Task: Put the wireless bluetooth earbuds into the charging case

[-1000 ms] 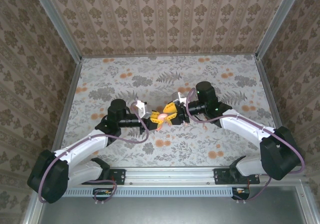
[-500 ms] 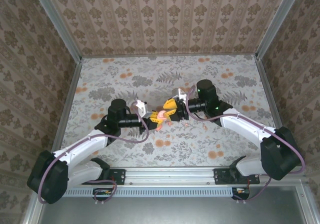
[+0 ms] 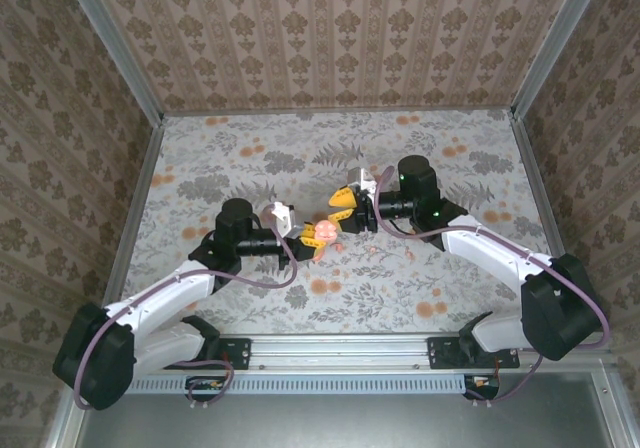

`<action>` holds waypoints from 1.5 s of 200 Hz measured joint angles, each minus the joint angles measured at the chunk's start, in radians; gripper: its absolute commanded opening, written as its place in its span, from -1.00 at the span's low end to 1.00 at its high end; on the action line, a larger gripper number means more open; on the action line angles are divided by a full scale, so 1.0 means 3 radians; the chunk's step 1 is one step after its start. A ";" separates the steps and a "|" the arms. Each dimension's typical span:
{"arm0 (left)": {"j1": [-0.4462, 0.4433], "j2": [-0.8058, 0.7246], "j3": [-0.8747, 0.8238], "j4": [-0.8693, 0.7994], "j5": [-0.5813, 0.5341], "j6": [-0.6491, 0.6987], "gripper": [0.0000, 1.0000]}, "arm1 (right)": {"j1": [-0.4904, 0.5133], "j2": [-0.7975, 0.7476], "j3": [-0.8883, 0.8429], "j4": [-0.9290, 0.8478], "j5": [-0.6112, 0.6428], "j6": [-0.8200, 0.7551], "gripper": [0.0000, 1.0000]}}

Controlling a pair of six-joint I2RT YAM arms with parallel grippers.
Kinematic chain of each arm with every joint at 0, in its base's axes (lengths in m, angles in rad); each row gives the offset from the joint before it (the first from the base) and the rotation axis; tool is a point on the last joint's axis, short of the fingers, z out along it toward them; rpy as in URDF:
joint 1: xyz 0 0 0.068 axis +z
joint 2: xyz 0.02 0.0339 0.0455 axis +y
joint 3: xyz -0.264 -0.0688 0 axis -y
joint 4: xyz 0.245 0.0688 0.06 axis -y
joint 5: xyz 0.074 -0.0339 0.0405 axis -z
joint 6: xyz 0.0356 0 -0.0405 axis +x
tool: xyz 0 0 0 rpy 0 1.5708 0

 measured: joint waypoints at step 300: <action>-0.0003 -0.0136 -0.0608 0.0572 -0.1308 0.0008 -0.72 | 0.0366 0.0632 0.0752 -0.3530 0.1993 0.2672 -0.23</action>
